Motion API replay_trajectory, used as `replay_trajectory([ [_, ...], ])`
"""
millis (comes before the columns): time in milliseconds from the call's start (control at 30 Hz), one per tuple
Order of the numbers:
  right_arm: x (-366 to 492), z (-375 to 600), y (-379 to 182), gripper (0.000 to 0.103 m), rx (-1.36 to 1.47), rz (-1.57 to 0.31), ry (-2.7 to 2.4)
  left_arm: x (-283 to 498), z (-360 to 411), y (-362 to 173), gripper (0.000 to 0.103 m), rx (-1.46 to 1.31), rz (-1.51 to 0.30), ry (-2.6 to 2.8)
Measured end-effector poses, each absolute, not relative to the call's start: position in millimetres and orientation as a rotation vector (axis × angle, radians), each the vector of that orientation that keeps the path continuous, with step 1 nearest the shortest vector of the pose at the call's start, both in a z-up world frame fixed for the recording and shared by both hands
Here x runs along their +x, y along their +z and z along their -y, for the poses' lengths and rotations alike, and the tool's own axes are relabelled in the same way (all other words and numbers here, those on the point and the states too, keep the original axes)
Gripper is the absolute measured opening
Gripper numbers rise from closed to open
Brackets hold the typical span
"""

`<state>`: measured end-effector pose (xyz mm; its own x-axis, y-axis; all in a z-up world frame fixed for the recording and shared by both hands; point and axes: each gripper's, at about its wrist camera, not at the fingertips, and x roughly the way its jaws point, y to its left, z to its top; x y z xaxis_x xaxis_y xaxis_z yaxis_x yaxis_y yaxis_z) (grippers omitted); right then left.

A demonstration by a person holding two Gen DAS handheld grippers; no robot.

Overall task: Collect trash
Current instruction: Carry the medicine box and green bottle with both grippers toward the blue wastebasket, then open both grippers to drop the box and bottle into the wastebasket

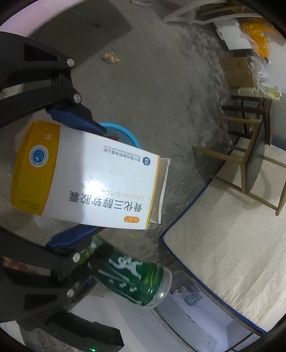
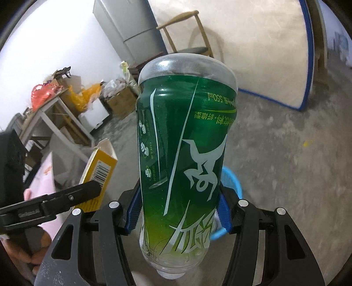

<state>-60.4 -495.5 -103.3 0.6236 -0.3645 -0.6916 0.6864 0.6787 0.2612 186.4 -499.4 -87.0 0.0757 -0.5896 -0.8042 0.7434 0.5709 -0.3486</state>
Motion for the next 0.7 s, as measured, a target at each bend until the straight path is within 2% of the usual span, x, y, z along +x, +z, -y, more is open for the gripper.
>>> replay_trajectory([
  [67, -47.0, 501.8, -115.4, 0.056, 0.517, -0.653, -0.662, 192.6, 515.8, -94.5, 0.078, 0.164, -1.102, -1.004],
  [100, -39.2, 504.5, -122.9, 0.056, 0.480, -0.659, -0.683, 195.8, 521.5, -98.2, 0.087, 0.159, -1.104, -1.005],
  [200, -15.5, 508.2, -147.6, 0.056, 0.380, -0.688, -0.709, 203.0, 530.6, -106.1, 0.094, 0.149, -1.083, -0.989],
  [433, 0.0, 509.5, -222.7, 0.062, 0.319, -0.884, -0.766, 209.3, 513.8, -105.0, 0.096, 0.111, -1.080, -0.973],
  [533, -16.8, 515.2, -232.5, 0.062, 0.393, -0.904, -0.794, 214.2, 502.6, -95.3, 0.096, 0.082, -1.063, -0.972],
  [633, -35.1, 525.5, -231.4, 0.069, 0.450, -0.896, -0.811, 213.7, 489.1, -84.0, 0.096, 0.061, -1.036, -0.975],
  [700, -46.7, 528.7, -224.9, 0.070, 0.473, -0.880, -0.806, 211.5, 481.1, -76.1, 0.096, 0.048, -1.035, -0.983],
])
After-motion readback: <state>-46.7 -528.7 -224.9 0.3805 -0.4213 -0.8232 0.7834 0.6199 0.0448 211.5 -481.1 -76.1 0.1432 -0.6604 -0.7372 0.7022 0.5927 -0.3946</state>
